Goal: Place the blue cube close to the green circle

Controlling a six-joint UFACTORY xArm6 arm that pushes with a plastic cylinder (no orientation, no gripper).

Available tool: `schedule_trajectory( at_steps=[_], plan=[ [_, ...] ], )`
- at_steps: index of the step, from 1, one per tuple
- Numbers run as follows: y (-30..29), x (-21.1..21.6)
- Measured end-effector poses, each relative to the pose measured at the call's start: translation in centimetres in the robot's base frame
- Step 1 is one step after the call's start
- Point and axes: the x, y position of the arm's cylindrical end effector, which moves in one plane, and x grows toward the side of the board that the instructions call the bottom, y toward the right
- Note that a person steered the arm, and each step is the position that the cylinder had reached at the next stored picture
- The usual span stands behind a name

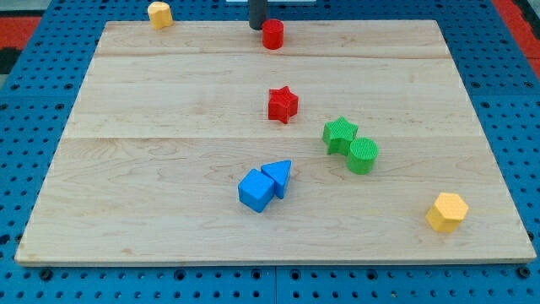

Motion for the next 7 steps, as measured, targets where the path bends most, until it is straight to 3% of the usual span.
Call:
schedule_trajectory(
  at_steps=[2,3,5,7],
  plan=[
    [-0.4,0.0],
    [-5.1,1.4],
    [-8.5,9.2],
    [-6.7,18.0]
  ],
)
